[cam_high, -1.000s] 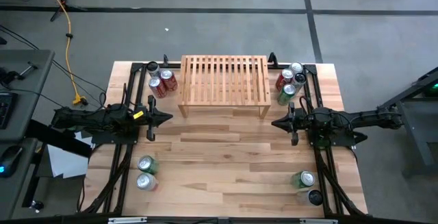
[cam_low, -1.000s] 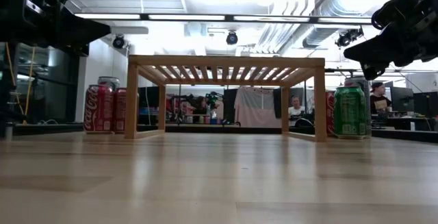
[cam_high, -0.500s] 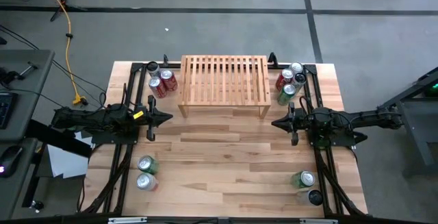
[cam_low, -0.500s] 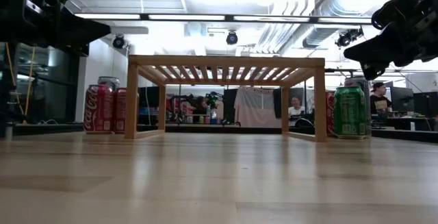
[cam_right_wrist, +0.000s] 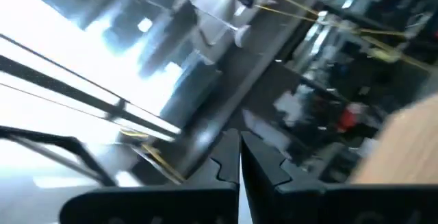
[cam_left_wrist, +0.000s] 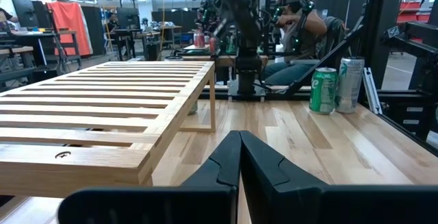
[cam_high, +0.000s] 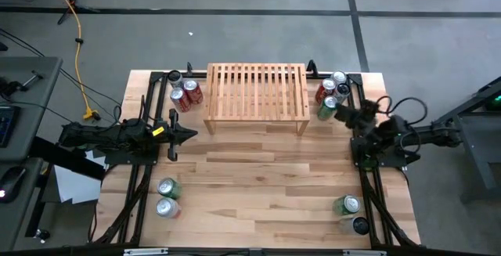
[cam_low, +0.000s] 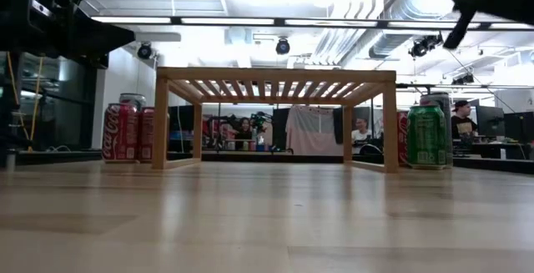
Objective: Place canned beverage on shelf
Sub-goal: Put the top right white pink soda can on the shelf, then put the top white pink soda can on the shelf aligned with the other white pink soda can
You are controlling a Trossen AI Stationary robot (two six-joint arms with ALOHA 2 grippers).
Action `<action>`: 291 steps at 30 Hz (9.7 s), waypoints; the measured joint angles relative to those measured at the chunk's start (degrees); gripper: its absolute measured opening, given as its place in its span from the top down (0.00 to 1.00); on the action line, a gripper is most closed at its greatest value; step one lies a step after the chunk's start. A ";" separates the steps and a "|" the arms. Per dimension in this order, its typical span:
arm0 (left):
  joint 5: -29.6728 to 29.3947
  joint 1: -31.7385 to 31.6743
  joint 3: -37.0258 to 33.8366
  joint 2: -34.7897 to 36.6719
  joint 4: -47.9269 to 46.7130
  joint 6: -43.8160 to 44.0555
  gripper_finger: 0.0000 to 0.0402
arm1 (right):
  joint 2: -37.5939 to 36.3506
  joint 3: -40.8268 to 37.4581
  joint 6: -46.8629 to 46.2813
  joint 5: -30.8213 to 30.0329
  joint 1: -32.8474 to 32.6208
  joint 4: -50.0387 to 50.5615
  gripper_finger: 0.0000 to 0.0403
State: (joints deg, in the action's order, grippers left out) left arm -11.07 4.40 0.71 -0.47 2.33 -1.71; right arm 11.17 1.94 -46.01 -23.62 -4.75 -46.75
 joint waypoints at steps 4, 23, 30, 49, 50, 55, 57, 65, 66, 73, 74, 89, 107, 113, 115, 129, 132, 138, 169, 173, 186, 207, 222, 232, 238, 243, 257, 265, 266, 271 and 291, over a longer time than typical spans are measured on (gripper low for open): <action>0.02 0.01 0.00 0.00 -0.03 0.02 1.00 | 5.01 9.70 4.53 2.66 -0.02 4.29 1.00; 0.01 0.02 0.00 0.00 0.00 0.01 1.00 | 41.89 64.95 -18.19 -18.07 17.28 116.76 0.24; 0.02 0.01 0.00 0.00 0.00 0.02 1.00 | 47.67 63.13 -22.75 -13.78 27.69 120.50 0.18; 0.02 0.02 0.00 0.00 0.00 0.02 1.00 | 55.33 52.92 -17.37 -7.96 46.94 109.39 0.18; 0.00 0.02 0.00 0.00 0.00 0.00 1.00 | 55.33 52.74 -17.36 -7.90 47.27 109.13 0.18; 0.02 0.02 0.00 0.00 0.01 0.00 1.00 | 55.32 52.14 -17.01 -7.56 48.29 108.59 0.18; 0.00 0.00 0.01 0.00 0.01 0.00 1.00 | 55.32 52.14 -16.99 -7.46 48.39 108.59 0.18; 0.02 0.01 0.00 0.00 0.01 0.02 1.00 | 55.31 52.14 -18.13 -5.74 48.39 107.50 0.18; 0.02 0.02 0.00 0.00 0.01 0.01 1.00 | 55.32 52.14 -18.16 -5.69 48.39 107.21 0.18; 0.02 0.00 0.00 0.00 0.01 0.00 1.00 | 55.69 52.14 -18.03 -5.88 48.39 107.53 0.18; 0.02 0.00 0.00 0.00 0.01 0.01 1.00 | 56.04 52.14 -18.07 -5.87 48.44 107.69 0.18; 0.01 0.01 0.00 0.00 0.01 0.02 1.00 | 60.42 52.14 -16.49 -5.25 48.65 107.30 0.19; 0.00 0.00 0.01 0.00 0.02 0.00 1.00 | 60.06 56.74 -8.57 -5.39 48.14 113.54 0.40; 0.02 0.00 0.00 0.00 0.02 0.02 1.00 | 58.09 63.43 -2.86 -6.31 46.87 118.11 0.40; 0.02 0.02 0.02 -0.02 0.00 0.00 1.00 | 57.66 65.72 -0.47 -6.32 46.29 119.85 0.40; 0.02 0.02 0.00 -0.01 0.02 0.01 1.00 | 57.45 87.88 13.70 -5.31 39.97 126.17 0.40; 0.02 0.00 0.00 0.00 0.01 0.00 1.00 | 58.17 92.22 15.62 -3.73 38.41 126.16 0.40; 0.01 0.00 0.00 -0.01 0.01 0.00 1.00 | 63.90 100.67 20.23 0.23 33.74 124.70 0.40; 0.01 0.00 0.00 -0.01 0.00 0.01 1.00 | 92.02 125.76 34.80 12.08 43.14 127.74 0.40; 0.02 0.00 0.00 0.00 0.01 0.00 1.00 | 92.34 125.77 36.01 14.90 44.57 126.73 0.40; 0.00 0.00 0.00 -0.02 0.02 0.02 1.00 | 94.80 125.79 36.03 14.83 45.70 126.60 0.40; 0.02 0.00 0.02 -0.02 0.00 0.02 1.00 | 95.45 125.70 36.87 15.06 45.66 128.39 0.25; 0.02 0.00 0.00 -0.02 0.00 0.00 1.00 | 95.35 126.42 37.05 15.49 45.68 126.94 0.18; 0.00 0.01 0.01 0.00 0.00 0.00 1.00 | 91.54 131.20 38.37 18.59 46.23 121.72 0.18; 0.01 0.01 0.01 -0.02 0.00 0.00 1.00 | 87.22 131.20 39.06 23.17 45.62 121.49 0.18; 0.02 0.02 0.00 -0.01 0.00 0.01 1.00 | 83.11 131.20 40.38 24.25 42.45 122.30 0.18; 0.01 0.01 0.00 -0.02 0.01 0.02 1.00 | 67.99 115.20 36.81 18.24 31.21 125.36 0.18; 0.02 0.02 0.00 0.00 0.00 0.02 1.00 | 50.04 82.81 25.96 20.64 24.75 103.77 0.18; 0.02 0.00 0.00 -0.02 0.00 0.02 1.00 | 48.31 79.16 24.81 21.38 23.71 99.95 0.18; 0.00 0.00 0.00 -0.01 0.19 0.01 1.00 | 42.68 63.80 20.47 23.51 19.04 79.99 0.18; -13.49 0.11 1.35 -0.31 30.31 31.08 0.99 | 43.87 51.49 28.01 24.11 12.87 58.37 0.18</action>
State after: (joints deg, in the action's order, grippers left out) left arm -24.56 4.51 2.06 -0.78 32.63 29.37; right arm 55.05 53.43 -18.00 0.49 8.12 11.62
